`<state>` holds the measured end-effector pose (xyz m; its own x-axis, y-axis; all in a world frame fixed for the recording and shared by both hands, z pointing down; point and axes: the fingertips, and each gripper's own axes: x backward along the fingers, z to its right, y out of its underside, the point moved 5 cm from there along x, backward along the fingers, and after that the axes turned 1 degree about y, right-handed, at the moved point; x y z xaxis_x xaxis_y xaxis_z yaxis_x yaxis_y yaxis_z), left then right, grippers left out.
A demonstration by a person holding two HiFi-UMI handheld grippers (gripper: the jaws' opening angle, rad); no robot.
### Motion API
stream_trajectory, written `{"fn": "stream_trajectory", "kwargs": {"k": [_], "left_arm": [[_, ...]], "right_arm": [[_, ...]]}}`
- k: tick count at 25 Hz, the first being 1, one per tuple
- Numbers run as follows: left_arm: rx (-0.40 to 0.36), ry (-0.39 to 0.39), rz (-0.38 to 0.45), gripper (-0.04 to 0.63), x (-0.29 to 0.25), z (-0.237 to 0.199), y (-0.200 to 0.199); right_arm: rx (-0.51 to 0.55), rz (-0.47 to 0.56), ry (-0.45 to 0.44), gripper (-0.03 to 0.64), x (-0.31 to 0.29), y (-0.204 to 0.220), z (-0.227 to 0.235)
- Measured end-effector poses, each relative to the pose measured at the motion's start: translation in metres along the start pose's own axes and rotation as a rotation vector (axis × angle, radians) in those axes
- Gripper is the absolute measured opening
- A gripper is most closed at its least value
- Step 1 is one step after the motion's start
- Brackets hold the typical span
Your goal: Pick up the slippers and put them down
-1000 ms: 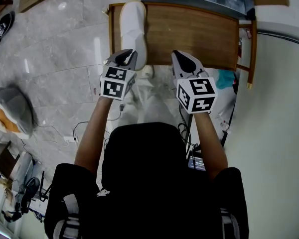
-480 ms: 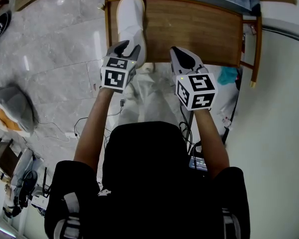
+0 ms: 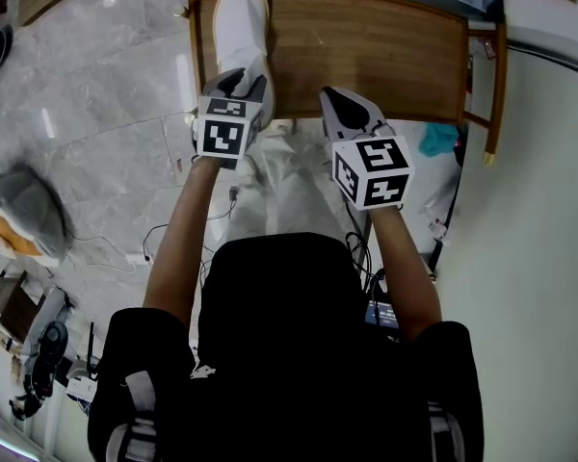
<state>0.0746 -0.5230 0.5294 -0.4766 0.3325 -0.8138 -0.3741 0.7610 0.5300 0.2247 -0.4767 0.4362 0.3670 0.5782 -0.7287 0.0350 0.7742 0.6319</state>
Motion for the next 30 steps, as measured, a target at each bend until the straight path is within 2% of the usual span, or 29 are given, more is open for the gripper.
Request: {"fn": "stream_trajectory", "kwargs": {"k": [10, 18, 25, 30], "left_arm": [[-0.019, -0.021, -0.015, 0.072, -0.007, -0.009, -0.004], [0.01, -0.054, -0.016, 0.026, -0.005, -0.007, -0.003], [0.0, -0.062, -0.004, 0.018, 0.005, -0.009, -0.005], [0.023, -0.03, 0.008, 0.017, 0.023, -0.003, -0.013]], "right_arm": [[0.009, 0.001, 0.0, -0.002, -0.003, -0.001, 0.007], [0.011, -0.006, 0.003, -0.002, -0.002, 0.003, 0.008], [0.017, 0.005, 0.011, -0.002, 0.003, -0.001, 0.006], [0.025, 0.021, 0.029, -0.002, 0.01, -0.003, 0.002]]}}
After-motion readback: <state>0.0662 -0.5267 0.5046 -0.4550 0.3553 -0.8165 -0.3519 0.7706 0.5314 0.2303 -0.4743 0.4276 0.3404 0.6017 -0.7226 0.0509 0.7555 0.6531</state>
